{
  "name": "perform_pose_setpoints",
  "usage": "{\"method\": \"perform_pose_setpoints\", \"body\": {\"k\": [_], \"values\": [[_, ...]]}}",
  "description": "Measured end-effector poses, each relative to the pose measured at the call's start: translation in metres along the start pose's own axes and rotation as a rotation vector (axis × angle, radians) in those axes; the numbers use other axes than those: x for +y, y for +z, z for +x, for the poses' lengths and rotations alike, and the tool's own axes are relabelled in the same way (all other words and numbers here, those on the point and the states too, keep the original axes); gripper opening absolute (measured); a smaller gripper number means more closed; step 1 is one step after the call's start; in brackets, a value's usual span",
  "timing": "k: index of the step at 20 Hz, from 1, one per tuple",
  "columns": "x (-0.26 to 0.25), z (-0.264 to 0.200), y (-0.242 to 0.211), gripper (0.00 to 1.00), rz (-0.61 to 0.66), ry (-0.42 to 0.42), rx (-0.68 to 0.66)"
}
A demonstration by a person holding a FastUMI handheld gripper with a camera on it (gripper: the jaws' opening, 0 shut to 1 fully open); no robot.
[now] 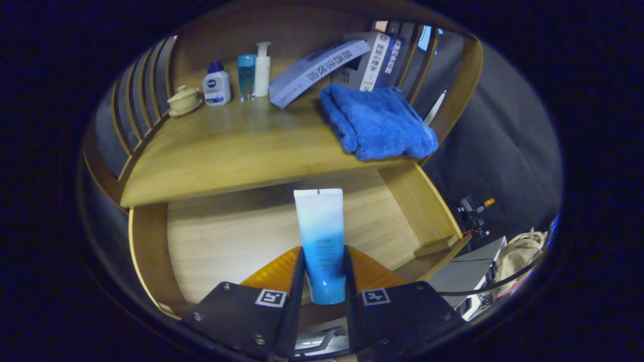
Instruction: Pull open the drawer, take out the items inside it, and place them on the countertop above the cabinet.
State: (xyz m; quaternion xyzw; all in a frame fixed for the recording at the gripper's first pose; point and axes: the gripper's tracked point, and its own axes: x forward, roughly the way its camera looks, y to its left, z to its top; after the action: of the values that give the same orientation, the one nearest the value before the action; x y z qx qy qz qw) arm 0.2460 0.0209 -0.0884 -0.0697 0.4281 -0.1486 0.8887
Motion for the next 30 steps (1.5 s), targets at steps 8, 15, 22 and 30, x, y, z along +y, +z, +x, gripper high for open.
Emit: {"method": "perform_pose_setpoints", "body": {"k": [8,15,22,30], "values": [[0.031,0.004,0.059,0.40,-0.026,0.088,-0.092],[0.066,0.034,0.093,0.39,-0.056,0.196,-0.103],[0.075,0.061,0.107,0.39,-0.077,0.246,-0.110],[0.080,0.087,0.126,0.40,-0.060,0.311,-0.155]]}}
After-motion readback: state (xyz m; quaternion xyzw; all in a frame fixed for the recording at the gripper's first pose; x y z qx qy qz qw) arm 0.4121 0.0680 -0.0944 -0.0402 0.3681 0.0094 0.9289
